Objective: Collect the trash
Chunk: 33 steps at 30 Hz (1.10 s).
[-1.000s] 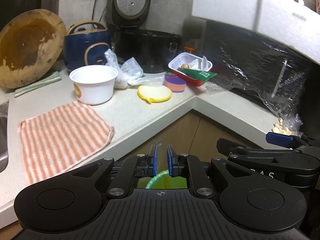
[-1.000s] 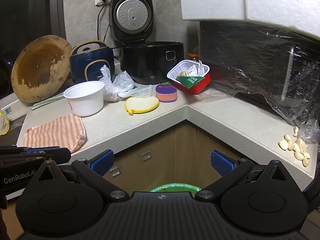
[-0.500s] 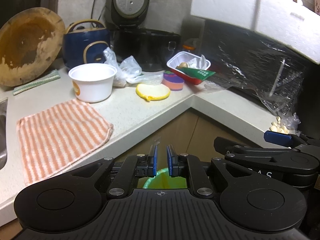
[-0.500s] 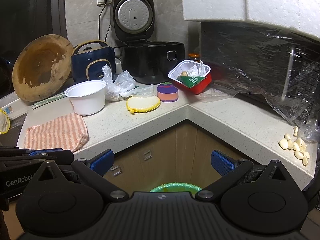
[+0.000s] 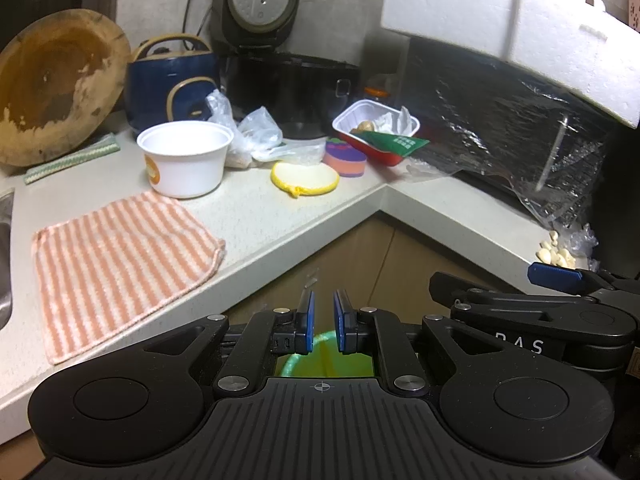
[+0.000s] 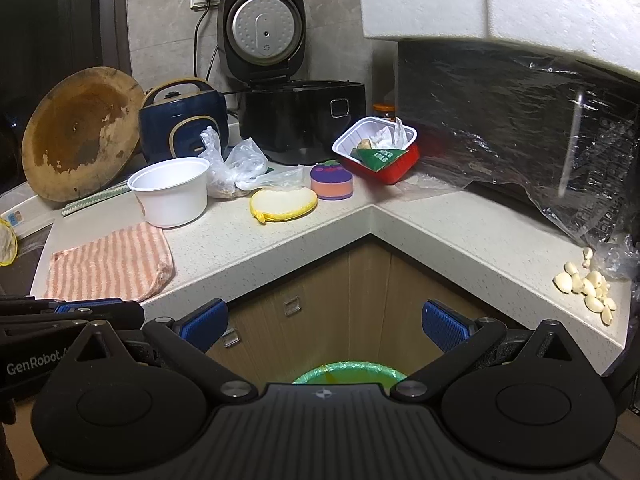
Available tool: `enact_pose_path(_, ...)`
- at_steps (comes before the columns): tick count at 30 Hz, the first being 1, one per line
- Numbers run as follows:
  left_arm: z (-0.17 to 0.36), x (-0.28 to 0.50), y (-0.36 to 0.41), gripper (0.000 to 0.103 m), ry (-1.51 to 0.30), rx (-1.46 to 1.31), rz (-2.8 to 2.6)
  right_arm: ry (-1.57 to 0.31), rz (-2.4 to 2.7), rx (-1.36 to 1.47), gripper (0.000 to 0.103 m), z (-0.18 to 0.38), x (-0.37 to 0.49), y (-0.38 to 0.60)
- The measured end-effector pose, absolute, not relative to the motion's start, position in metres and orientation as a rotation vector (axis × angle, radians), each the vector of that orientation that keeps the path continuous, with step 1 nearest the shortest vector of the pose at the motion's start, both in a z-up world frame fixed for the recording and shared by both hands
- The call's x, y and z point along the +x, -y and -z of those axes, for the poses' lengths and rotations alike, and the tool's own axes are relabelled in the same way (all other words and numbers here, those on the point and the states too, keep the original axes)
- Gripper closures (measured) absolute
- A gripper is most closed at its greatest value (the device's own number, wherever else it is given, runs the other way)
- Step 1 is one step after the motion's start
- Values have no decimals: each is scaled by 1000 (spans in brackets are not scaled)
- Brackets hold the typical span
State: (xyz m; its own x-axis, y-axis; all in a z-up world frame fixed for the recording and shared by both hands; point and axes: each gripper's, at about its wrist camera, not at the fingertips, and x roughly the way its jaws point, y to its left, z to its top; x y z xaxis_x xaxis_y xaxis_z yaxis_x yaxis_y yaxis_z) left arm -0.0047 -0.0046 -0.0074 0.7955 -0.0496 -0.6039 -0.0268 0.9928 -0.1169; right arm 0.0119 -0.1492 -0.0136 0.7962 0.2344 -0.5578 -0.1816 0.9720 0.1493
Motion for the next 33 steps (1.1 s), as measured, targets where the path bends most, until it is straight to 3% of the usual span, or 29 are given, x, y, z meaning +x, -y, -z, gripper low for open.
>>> enact_pose_path(23,14,0,-9,89,-661,-177,17,-626,-193,63,0,16,16,141)
enact_pose_path(33,23,40,-44,89,-684,-278,48,-635,-191,34,0,16,43,126)
